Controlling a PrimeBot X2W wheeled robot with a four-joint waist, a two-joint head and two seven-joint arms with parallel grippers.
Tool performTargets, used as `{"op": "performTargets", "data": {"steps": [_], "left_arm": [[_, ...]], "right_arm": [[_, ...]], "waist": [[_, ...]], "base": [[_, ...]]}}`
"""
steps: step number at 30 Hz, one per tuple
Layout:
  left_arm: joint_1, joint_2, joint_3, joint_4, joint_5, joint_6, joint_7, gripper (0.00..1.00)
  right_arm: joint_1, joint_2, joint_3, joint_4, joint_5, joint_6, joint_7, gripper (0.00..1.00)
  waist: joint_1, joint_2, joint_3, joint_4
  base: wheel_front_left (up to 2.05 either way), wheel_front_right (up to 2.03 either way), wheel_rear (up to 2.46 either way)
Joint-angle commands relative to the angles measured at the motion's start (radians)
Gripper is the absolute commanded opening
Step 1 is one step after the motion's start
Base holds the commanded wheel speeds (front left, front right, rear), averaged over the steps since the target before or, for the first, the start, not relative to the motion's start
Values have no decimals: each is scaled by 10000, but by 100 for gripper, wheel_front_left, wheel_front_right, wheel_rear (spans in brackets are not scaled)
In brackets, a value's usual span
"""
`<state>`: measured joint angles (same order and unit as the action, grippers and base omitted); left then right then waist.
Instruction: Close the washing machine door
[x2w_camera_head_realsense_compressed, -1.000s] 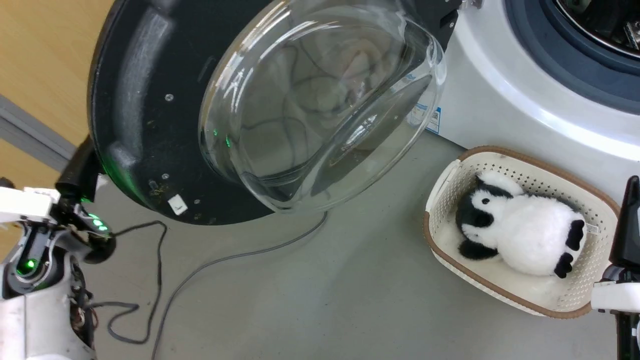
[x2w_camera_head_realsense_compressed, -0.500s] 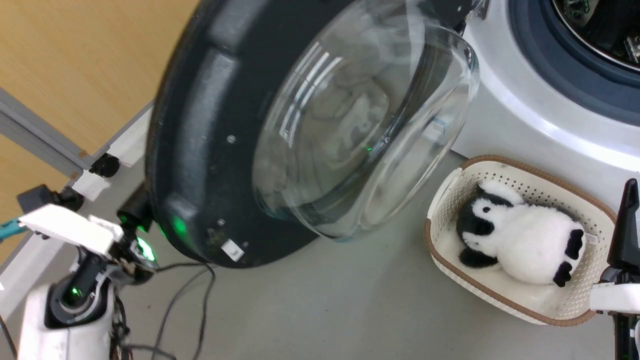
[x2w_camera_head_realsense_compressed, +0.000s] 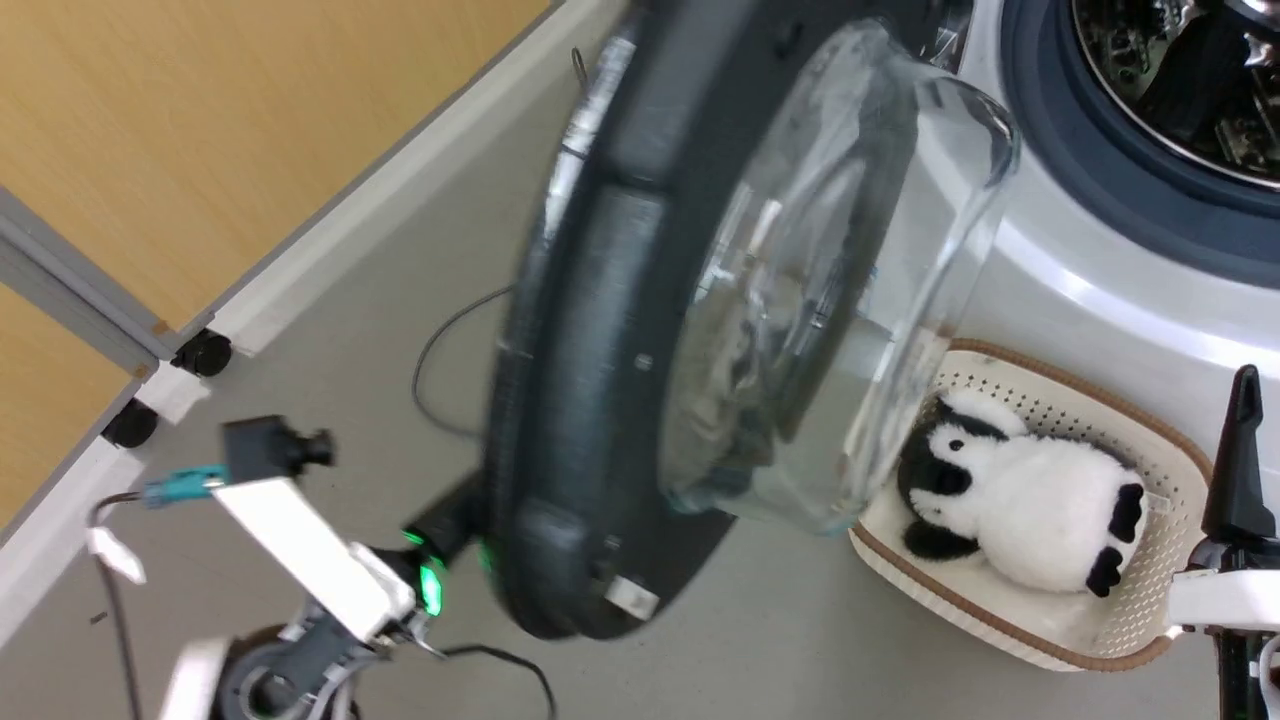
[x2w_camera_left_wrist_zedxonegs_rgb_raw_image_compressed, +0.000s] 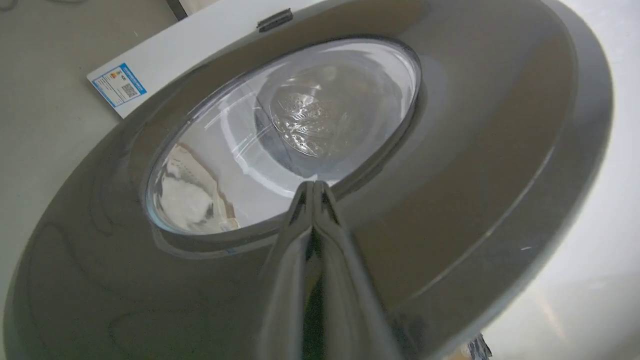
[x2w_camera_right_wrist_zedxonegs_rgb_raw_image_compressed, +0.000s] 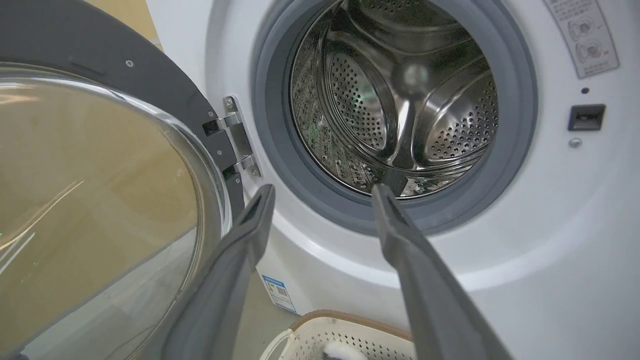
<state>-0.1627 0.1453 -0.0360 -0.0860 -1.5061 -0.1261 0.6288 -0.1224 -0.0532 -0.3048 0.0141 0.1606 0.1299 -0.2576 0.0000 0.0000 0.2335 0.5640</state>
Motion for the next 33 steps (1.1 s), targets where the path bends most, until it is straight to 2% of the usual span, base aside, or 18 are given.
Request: {"op": "performTargets", "data": {"steps": [1, 5, 10, 23, 27, 33], "left_arm": [[154, -8, -314, -194, 60, -46, 122, 0], [262, 4, -1278, -558, 223, -46, 321, 0], [165, -73, -2257, -787, 311, -46, 269, 0], [-759, -453, -3989, 31, 145, -46, -478, 0], [-1238, -552, -4494, 589, 337, -46, -1138, 0], [-1826, -729, -5114, 1458, 226, -46, -1931, 0]], "right_arm": [[43, 30, -44, 5, 127, 8, -42, 100], [128, 30, -231, -4, 177, 8, -42, 100], [71, 30, -260, 17, 242, 8, -42, 100], [-97, 30, -311, 205, 483, 8, -42, 100], [-209, 30, -221, 251, 563, 8, -42, 100], [-216, 30, -217, 264, 634, 8, -42, 100]], "waist": [[0, 0, -89, -27], [0, 0, -213, -124], [0, 0, -241, -639], [0, 0, -268, -2851], [0, 0, -210, -3740], [0, 0, -138, -4472]], "base": [[0, 0, 0], [0, 0, 0], [0, 0, 0], [0, 0, 0], [0, 0, 0], [0, 0, 0]]}}
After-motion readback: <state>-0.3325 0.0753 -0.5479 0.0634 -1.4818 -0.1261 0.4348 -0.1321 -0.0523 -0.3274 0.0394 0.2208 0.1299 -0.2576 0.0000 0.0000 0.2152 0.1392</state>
